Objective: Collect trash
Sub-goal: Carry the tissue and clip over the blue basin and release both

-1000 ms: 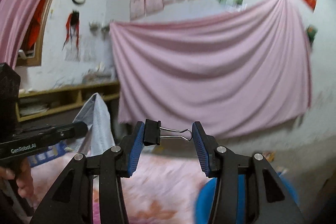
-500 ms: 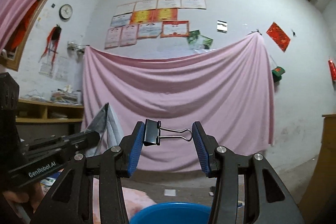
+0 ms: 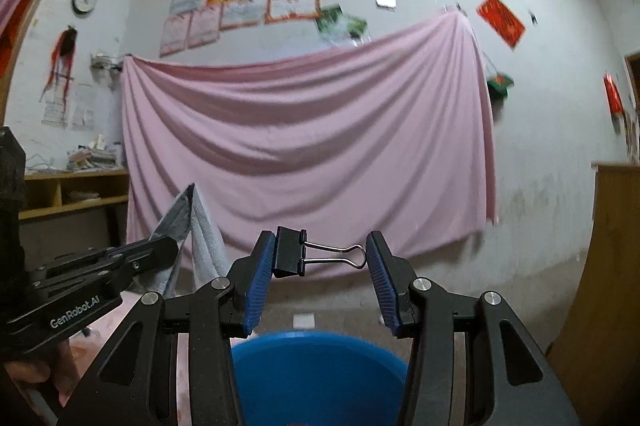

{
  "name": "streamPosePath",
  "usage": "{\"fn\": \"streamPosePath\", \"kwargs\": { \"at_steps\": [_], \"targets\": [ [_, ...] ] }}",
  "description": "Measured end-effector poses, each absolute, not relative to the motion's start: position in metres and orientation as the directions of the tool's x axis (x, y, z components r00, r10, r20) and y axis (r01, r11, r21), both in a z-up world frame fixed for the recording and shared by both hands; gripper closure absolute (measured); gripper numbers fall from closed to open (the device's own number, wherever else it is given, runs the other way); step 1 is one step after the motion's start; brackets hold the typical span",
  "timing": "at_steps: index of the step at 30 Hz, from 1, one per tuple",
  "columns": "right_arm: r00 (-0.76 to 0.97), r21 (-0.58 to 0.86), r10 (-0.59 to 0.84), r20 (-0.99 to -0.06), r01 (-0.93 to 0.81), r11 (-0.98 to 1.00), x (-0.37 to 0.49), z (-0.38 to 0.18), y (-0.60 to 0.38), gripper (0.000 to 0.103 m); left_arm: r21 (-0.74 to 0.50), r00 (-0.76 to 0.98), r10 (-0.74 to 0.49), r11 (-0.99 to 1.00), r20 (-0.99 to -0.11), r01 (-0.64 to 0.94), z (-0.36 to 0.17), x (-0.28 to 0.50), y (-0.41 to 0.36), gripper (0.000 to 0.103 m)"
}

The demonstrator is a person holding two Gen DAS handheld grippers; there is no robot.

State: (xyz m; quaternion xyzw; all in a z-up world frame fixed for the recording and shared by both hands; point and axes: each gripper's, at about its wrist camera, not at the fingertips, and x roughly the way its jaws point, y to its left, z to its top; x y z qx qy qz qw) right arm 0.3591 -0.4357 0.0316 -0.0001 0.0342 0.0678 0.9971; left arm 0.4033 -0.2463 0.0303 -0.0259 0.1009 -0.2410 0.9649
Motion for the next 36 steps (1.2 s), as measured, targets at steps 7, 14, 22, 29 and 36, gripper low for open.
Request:
{"fn": "streamPosePath", "kwargs": {
  "at_steps": [7, 14, 22, 29, 36],
  "targets": [
    [0.948, 0.057, 0.126, -0.293, -0.114, 0.992, 0.389, 0.002, -0.441, 0.059, -0.119, 0.791, -0.442, 0.892, -0.423, 0.436, 0.01, 0.437, -0.263, 0.101],
    [0.841, 0.109, 0.143, -0.522, -0.1, 0.989, 0.413, -0.035, -0.443, 0.059, -0.17, 0.654, -0.415, 0.898, -0.632, 0.406, -0.025, 0.47, -0.271, 0.101],
    [0.754, 0.13, 0.143, -0.641, -0.077, 0.989, 0.421, -0.062, -0.448, 0.059, -0.2, 0.556, -0.409, 0.895, -0.723, 0.398, -0.042, 0.489, -0.283, 0.101],
    [0.736, 0.133, 0.145, -0.661, -0.074, 0.988, 0.424, -0.062, -0.447, 0.058, -0.201, 0.54, -0.399, 0.899, -0.741, 0.389, -0.046, 0.492, -0.284, 0.099],
    [0.733, 0.144, 0.148, -0.664, -0.069, 0.987, 0.428, -0.06, -0.448, 0.058, -0.215, 0.541, -0.399, 0.903, -0.74, 0.372, -0.044, 0.489, -0.277, 0.084]
  ]
}}
